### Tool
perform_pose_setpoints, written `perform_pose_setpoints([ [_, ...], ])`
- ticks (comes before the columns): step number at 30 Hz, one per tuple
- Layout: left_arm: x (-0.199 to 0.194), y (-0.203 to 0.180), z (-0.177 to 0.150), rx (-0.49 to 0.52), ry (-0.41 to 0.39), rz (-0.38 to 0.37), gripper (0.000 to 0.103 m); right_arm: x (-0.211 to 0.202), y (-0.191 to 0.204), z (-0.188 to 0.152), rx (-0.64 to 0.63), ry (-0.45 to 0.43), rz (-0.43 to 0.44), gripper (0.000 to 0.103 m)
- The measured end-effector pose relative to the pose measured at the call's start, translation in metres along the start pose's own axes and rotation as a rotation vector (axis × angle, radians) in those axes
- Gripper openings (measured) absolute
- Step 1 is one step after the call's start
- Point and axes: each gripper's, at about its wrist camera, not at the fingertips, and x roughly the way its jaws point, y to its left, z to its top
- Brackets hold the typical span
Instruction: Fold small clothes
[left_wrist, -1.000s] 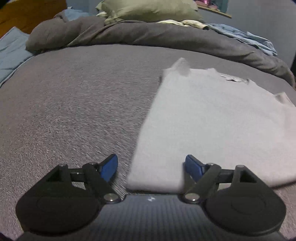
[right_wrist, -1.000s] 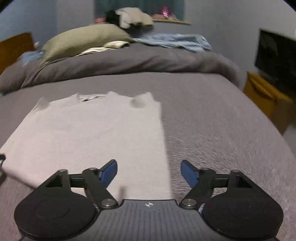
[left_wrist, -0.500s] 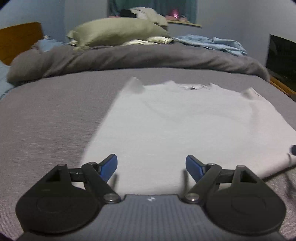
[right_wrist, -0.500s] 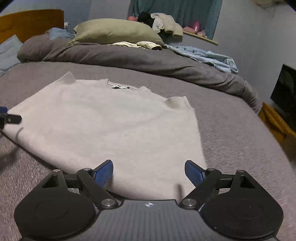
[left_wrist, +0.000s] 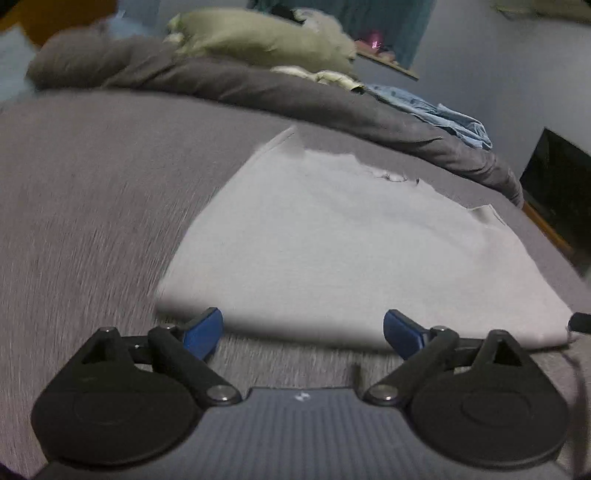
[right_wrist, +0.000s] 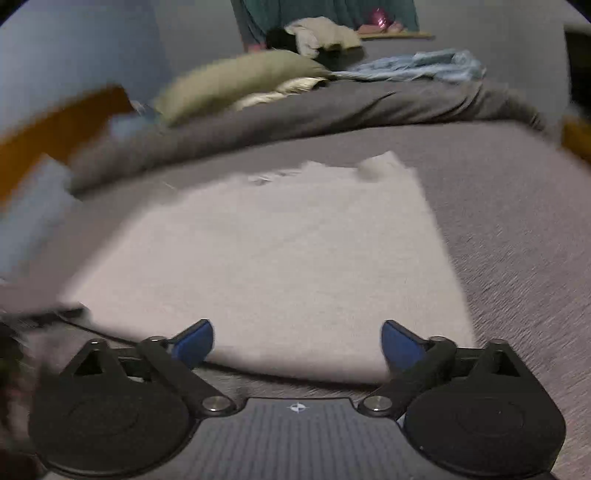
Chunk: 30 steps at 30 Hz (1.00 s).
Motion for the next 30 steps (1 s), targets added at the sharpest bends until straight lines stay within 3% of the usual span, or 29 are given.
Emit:
perform_pose_setpoints([
  [2,0.002,0.010,-0.008,-0.029,0.046,-0.005,0.095,-0.008,-0.010,-0.006,0.019,0.033,0.028,0.101],
  [7,0.016,0.023,-0.003,-0.126,0.047,-0.062,0.097,-0.008,-0.036,-0.024,0.100,0.134,0.008,0.101],
  [13,0.037,0.044,0.011,-0.298,-0.002,-0.105,0.098,0.009,-0.041,-0.022,0.176,0.088,0.014,0.102],
  [15,0.044,0.044,0.018,-0.288,-0.005,-0.096,0.099,0.020,-0.042,-0.020,0.210,0.073,0.013,0.103],
  [22,0.073,0.026,0.033,-0.110,-0.025,0.016,0.100,0.050,-0.051,-0.001,0.364,0.003,-0.016,0.102],
  [23,0.076,0.025,0.035,-0.093,-0.028,0.017,0.100,0.053,-0.052,0.002,0.371,-0.007,-0.020,0.099],
  [25,0.080,0.027,0.041,-0.099,-0.033,0.005,0.099,0.057,-0.055,0.006,0.363,-0.026,-0.051,0.081],
  [27,0.086,0.032,0.046,-0.138,-0.030,-0.003,0.088,0.063,-0.058,0.007,0.367,-0.031,-0.078,0.073],
  [30,0.083,0.034,0.045,-0.115,-0.033,0.005,0.059,0.071,-0.059,0.008,0.359,-0.030,-0.093,0.065],
])
